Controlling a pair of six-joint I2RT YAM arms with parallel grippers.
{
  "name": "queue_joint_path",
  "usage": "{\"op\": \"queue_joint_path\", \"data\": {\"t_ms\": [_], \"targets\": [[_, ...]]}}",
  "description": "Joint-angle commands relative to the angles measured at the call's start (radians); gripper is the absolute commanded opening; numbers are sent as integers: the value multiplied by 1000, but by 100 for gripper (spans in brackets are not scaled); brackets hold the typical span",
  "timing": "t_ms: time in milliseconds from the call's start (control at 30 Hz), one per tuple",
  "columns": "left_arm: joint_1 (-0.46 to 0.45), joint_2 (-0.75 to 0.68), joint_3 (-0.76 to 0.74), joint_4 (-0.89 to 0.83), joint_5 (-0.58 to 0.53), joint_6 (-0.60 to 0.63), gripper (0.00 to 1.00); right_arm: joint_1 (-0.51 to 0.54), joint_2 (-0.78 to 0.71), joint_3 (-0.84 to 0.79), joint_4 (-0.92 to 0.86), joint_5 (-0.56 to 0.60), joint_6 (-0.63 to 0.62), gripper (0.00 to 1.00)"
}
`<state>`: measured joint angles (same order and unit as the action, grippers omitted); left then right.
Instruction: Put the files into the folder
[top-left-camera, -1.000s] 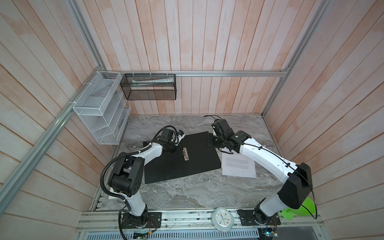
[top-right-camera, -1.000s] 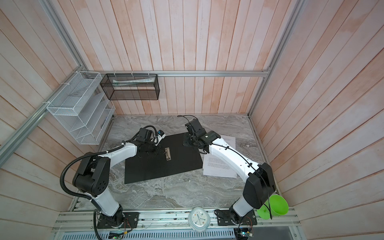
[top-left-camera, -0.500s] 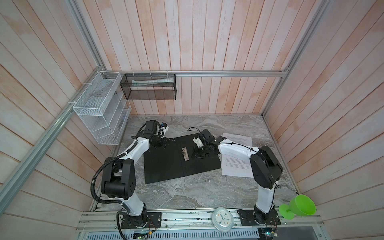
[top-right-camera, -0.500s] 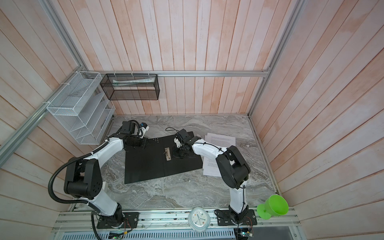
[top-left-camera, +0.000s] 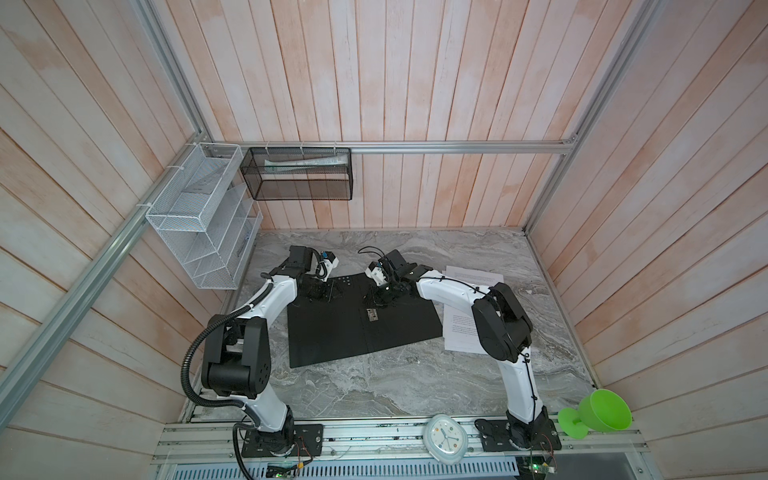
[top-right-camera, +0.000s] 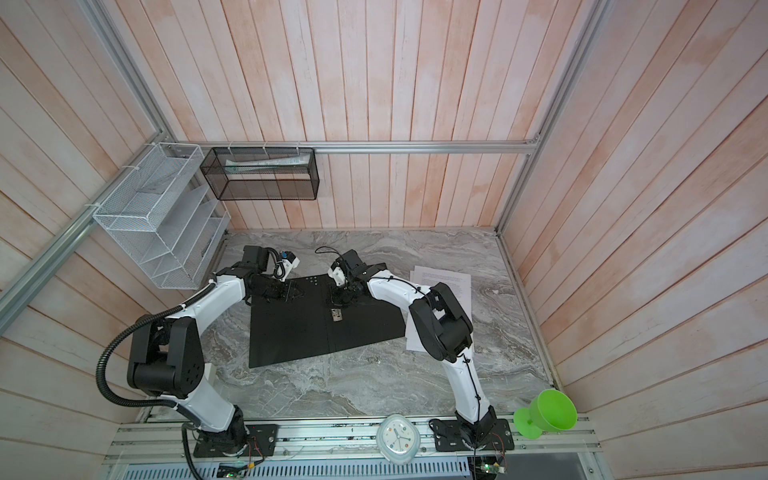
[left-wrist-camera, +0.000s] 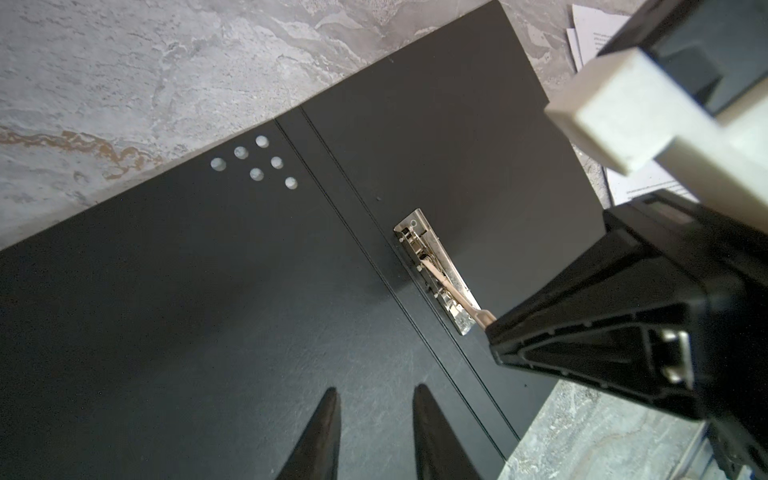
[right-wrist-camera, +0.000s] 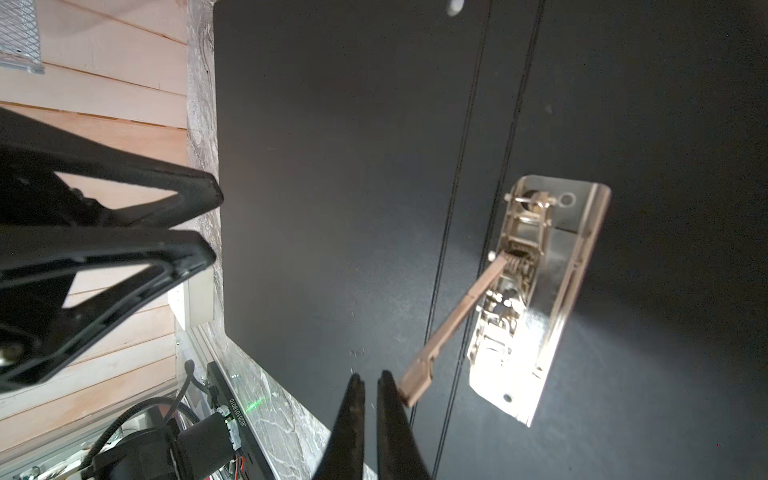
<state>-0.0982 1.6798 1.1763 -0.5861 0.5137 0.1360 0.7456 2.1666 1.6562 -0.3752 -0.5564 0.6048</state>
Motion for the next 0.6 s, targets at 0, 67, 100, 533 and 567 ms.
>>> {"op": "queue_joint_path", "data": {"t_ms": [0, 67, 100, 533, 567], "targets": [[11, -37, -13, -10, 32, -10, 33, -2, 52, 52, -27, -22, -23, 9], [15, -45, -12, -14, 33, -10, 33, -2, 63, 77, -42, -11, -30, 9], [14, -49, -13, -14, 32, -11, 33, -2, 65, 88, -48, -4, -34, 9], [16, -76, -23, -12, 36, -25, 33, -30, -4, 157, -149, 98, -69, 9], [16, -77, -22, -12, 38, -26, 33, -36, -25, 136, -172, 121, -70, 9]]}}
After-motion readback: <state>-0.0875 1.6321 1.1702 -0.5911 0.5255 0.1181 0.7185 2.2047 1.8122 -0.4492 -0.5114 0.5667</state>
